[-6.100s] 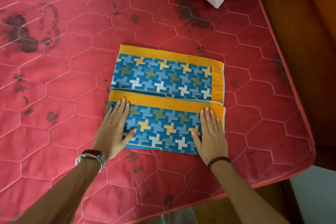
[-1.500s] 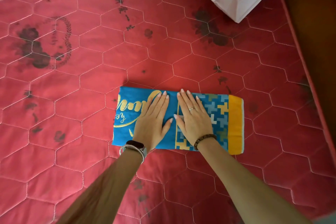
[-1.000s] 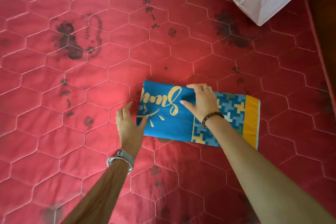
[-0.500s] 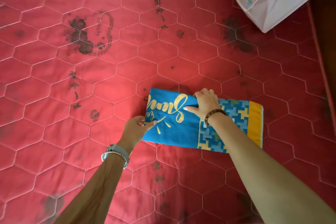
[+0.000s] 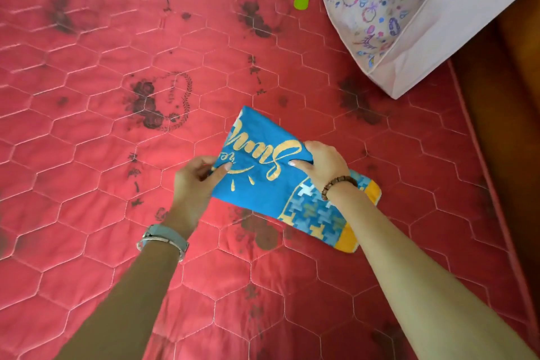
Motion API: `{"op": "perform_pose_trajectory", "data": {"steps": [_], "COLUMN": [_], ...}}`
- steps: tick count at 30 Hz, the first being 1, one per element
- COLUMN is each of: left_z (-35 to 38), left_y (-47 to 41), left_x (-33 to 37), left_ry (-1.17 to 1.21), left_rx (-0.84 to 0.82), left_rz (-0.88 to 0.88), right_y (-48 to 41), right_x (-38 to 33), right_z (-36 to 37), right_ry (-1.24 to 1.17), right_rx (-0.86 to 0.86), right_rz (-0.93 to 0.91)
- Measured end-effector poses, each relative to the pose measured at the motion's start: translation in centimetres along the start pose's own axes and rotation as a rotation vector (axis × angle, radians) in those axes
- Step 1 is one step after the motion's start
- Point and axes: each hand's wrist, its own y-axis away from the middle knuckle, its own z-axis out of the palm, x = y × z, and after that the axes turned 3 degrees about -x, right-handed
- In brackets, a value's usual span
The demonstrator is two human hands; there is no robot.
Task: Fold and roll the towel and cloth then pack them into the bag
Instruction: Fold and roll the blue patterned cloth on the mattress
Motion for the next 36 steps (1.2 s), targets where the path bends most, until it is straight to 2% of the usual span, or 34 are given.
{"op": "perform_pose_trajectory", "data": {"steps": [5, 10, 13, 16, 23, 27, 31, 33, 36], "left_z": [-1.0, -1.9, -2.1, -1.7, 1.6, 3.5, 5.2, 5.8, 6.6], "left_y": [-1.8, -1.4, 0.4, 3.0, 7.1, 8.8, 10.3, 11.0, 11.9], "left_x": [7.3, 11.8, 12.5, 11.4, 4.5, 0.2, -4.3, -6.5, -9.4], "left_ry": [0.043, 0.081, 0.028, 0.008, -0.1, -0.205, -0.327, -0.385, -0.487], "left_rx": [0.03, 0.005, -0.058, -0.158, -0.415, -0.599, -0.732, -0.756, -0.777], "left_rz": [0.209, 0.34, 0.372, 0.32, 0.063, 0.008, -0.016, -0.015, 0.026], "right_y": [-2.5, -3.1, -1.8, 1.4, 9.4, 12.7, 15.1, 16.1, 17.4], "right_x": [-3.1, -4.8, -4.7, -3.8, 1.7, 4.6, 7.4, 8.9, 11.1], "right_z": [-3.9, -5.4, -4.9, -3.0, 2.1, 3.1, 5.3, 6.7, 8.5], "right_ry": [-0.118, -0.165, -0.234, -0.349, -0.524, -0.724, -0.885, -0.748, -0.445], "right_rx": [0.236, 0.463, 0.583, 0.651, 0.468, 0.29, 0.235, 0.242, 0.187], "right_rz": [-0.07, -0.185, -0.216, -0.249, 0.065, 0.285, 0.426, 0.448, 0.298]}}
